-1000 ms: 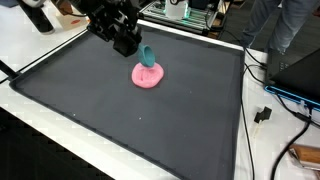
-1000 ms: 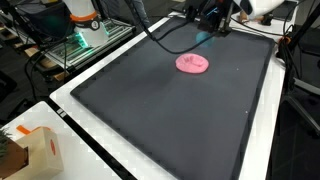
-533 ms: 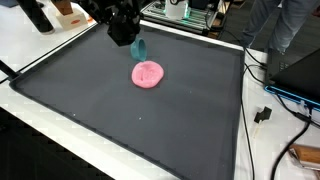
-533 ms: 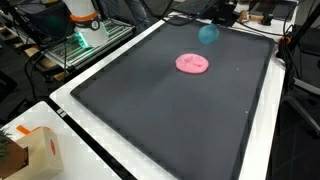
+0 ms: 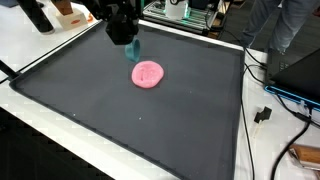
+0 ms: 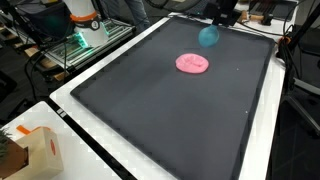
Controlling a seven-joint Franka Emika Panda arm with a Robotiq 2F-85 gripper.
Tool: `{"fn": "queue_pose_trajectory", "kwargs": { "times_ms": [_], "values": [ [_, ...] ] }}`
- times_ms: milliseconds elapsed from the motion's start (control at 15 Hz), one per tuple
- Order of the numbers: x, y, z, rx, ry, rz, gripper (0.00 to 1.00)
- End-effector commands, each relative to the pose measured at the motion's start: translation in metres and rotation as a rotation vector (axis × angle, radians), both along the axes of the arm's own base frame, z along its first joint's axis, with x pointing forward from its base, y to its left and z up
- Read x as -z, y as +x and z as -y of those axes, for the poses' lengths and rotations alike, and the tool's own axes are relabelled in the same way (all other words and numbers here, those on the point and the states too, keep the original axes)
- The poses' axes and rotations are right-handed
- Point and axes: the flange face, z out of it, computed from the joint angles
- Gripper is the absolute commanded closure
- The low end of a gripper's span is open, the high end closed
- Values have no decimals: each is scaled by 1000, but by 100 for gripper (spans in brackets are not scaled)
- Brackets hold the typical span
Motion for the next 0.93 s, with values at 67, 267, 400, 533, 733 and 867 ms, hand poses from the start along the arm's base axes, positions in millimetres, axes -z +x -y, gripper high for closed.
{"fn": "queue_pose_trajectory", "kwargs": {
  "times_ms": [67,267,400,533,733,867],
  "values": [
    [-1,0,1,2,-2,-1,50],
    [0,0,-2,41,-67,16,75],
    [-1,-2,-4,82,-149,42,75],
    [0,-2,-7,117,-242,79,75],
    [10,-4,-13,176,-384,111,75],
    [19,-5,-18,228,-471,141,75]
  ]
}}
